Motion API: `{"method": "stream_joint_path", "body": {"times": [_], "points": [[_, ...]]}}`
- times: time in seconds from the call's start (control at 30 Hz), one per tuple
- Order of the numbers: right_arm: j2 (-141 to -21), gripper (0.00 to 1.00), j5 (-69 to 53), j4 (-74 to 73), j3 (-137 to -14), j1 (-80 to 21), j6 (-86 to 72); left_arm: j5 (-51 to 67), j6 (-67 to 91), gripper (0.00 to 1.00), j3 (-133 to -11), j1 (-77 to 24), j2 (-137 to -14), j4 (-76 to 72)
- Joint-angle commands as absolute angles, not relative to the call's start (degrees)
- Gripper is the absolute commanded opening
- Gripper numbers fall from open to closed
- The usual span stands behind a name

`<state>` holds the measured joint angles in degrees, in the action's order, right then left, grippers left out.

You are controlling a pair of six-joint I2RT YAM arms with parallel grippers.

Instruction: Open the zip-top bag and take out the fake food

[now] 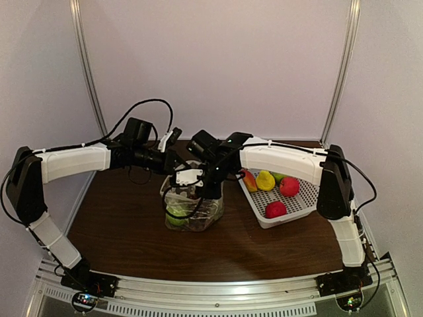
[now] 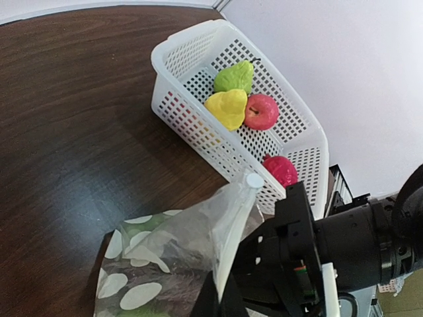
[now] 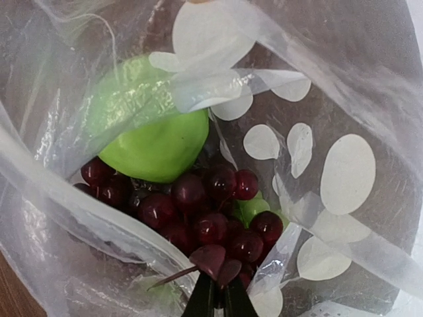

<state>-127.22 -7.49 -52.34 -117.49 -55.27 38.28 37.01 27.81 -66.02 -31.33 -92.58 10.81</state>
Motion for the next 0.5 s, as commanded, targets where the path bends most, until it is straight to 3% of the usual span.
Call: {"method": "stream_joint_path", "body": {"times": [0.0,0.47], "points": [[-121.8,0.00,-8.4,-50.5,-119.2,-55.3,35.0,37.5,27.7,0.00,-65.7,-31.7,-92.3,11.3],[-116.6,0.00,-16.1,-48.8,-122.3,-55.7,32.8,37.9,27.7,0.00,-66.1,-32.1,-92.4,11.0]]}}
